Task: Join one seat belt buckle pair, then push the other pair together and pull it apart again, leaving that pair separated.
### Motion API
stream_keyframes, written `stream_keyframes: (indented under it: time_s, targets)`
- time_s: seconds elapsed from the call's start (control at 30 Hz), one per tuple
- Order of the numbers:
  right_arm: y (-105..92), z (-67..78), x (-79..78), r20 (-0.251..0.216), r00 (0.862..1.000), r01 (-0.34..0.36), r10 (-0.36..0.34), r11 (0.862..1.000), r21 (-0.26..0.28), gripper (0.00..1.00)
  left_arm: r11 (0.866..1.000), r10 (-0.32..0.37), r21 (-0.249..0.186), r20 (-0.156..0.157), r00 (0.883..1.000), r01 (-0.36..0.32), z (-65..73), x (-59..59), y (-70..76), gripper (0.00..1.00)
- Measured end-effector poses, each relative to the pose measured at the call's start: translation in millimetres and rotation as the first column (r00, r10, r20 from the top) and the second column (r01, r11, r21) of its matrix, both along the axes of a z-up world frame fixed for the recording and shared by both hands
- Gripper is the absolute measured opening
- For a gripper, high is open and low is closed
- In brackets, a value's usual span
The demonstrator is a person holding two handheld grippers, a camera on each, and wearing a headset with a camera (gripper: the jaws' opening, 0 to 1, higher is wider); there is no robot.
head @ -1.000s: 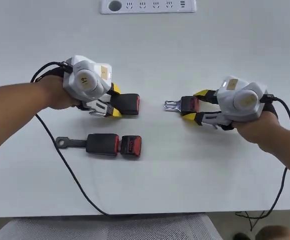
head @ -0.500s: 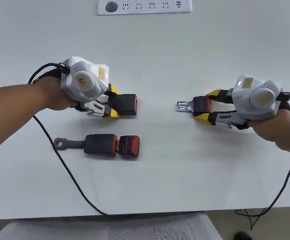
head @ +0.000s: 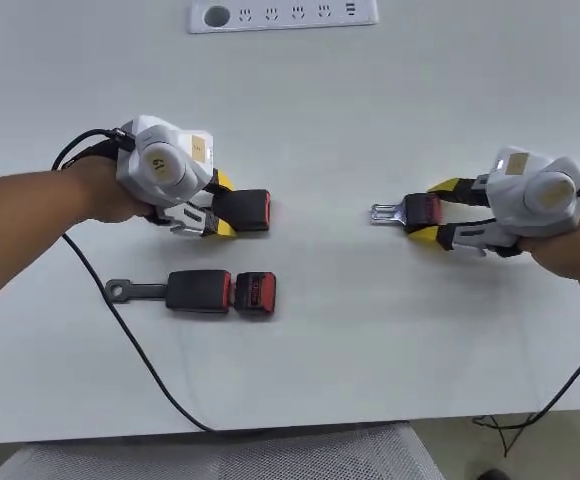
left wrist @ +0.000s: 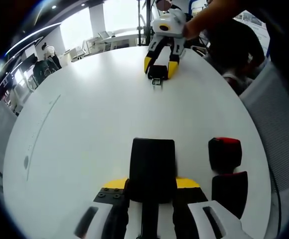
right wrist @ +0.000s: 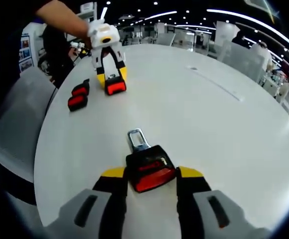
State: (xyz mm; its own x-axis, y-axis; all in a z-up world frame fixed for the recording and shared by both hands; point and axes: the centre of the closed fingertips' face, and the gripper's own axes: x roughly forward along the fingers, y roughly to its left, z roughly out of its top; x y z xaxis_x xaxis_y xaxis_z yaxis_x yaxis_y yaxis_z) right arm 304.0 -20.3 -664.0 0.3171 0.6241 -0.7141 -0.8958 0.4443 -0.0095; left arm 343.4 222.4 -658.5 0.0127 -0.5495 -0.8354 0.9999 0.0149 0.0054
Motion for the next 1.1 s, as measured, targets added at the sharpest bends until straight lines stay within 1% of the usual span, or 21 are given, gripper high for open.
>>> stream_keyframes:
  time_s: [0.2,0.23,0.27,0.3,0.33,0.4,0.47,0.5,0.53,0.6,0.67,0.7,0.73,0.77,0.83,0.87,0.93,1.0,1.03,1.07,1.1]
  targets:
    - [1.1,-1.5,3.2,0.0,1.0,-0.014,0.014,1.0,-0.006,0.39,1.0,0.004,0.004,-0.005,1.0,-0.004,0.3,0.5,-0.3,0.35]
    - [2.2,-2.0,8.3,0.0,1.0,-0.013,0.013,1.0,-0.01,0.4,1.0,0.008,0.006,-0.01,1.0,-0.007,0.3,0.2,0.1,0.35]
    - [1.1,-2.2,8.4,0.004,1.0,-0.014,0.014,1.0,-0.014,0.41,1.0,0.009,0.007,-0.012,1.0,-0.009,0.4,0.1,0.1,0.35]
    - [2.3,-1.5,13.0,0.002,1.0,0.002,-0.002,1.0,-0.015,0.45,1.0,0.005,0.007,-0.013,1.0,-0.005,0.4,-0.2,0.1,0.36]
    - [2.1,-0.9,11.8,0.004,1.0,0.003,-0.003,1.0,-0.01,0.5,1.0,0.005,0.01,-0.012,1.0,-0.005,0.5,-0.3,-0.2,0.36]
    - [4.4,0.9,12.3,-0.002,1.0,0.009,-0.009,1.0,-0.002,0.61,0.999,-0.006,0.032,-0.03,1.0,0.007,0.4,-5.0,1.4,0.45]
    - [8.8,7.2,12.6,0.012,1.0,0.015,-0.015,1.0,0.012,0.66,1.0,0.011,0.024,-0.047,0.999,-0.01,1.9,-9.0,-2.0,0.65]
    - [12.3,11.9,14.8,0.022,0.999,0.027,-0.028,0.999,0.02,0.68,0.999,0.043,0.002,-0.041,0.998,-0.043,6.2,-7.1,-5.3,0.7]
    - [13.0,14.3,14.5,0.028,0.999,0.038,-0.039,0.999,0.026,0.7,0.996,0.088,-0.024,-0.022,0.996,-0.089,10.6,-1.6,-8.6,0.73]
    - [16.4,19.0,16.0,0.038,0.997,0.069,-0.07,0.997,0.036,0.75,0.985,0.156,-0.074,-0.035,0.987,-0.158,22.5,2.8,-14.0,0.76]
    - [19.7,25.6,17.5,0.063,0.992,0.108,-0.111,0.993,0.048,0.78,0.972,0.202,-0.115,-0.016,0.979,-0.202,34.5,8.1,-15.4,0.84]
    - [22.8,29.3,19.9,0.076,0.988,0.129,-0.133,0.99,0.06,0.78,0.973,0.21,-0.105,0.01,0.978,-0.208,37.9,10.5,-10.3,0.86]
    - [23.2,31.8,18.8,0.081,0.984,0.152,-0.158,0.986,0.07,0.79,0.968,0.234,-0.099,0.035,0.972,-0.23,40.8,13.2,-6.2,0.88]
    - [24.9,33.4,21.0,0.084,0.979,0.177,-0.184,0.981,0.076,0.81,0.961,0.26,-0.111,0.042,0.965,-0.254,43.7,14.7,-4.4,0.89]
    - [28.2,37.9,22.2,0.112,0.968,0.215,-0.225,0.972,0.095,0.86,0.922,0.352,-0.174,0.0,0.936,-0.346,53.1,13.4,-4.1,0.96]
    - [30.8,41.8,20.4,0.111,0.958,0.248,-0.263,0.96,0.127,0.89,0.896,0.4,-0.205,-0.013,0.916,-0.394,58.5,13.8,-1.3,1.0]
    - [34.2,44.0,16.2,0.09,0.947,0.293,-0.309,0.944,0.15,0.89,0.852,0.476,-0.233,-0.028,0.879,-0.468,64.8,12.8,8.1,1.0]
    - [37.1,46.5,15.7,0.096,0.939,0.312,-0.329,0.936,0.16,0.91,0.82,0.523,-0.247,-0.045,0.851,-0.517,68.0,9.8,15.4,1.0]
    - [39.1,47.9,15.3,0.097,0.935,0.322,-0.34,0.932,0.166,0.92,0.804,0.539,-0.263,-0.053,0.84,-0.533,70.6,7.5,18.4,1.0]
    - [41.5,50.1,11.8,0.093,0.931,0.333,-0.352,0.926,0.175,0.94,0.782,0.564,-0.282,-0.061,0.824,-0.556,74.2,3.8,22.9,1.0]
    - [42.0,49.8,11.2,0.091,0.929,0.34,-0.359,0.924,0.175,0.95,0.768,0.582,-0.287,-0.062,0.811,-0.573,76.2,-0.1,28.7,1.0]
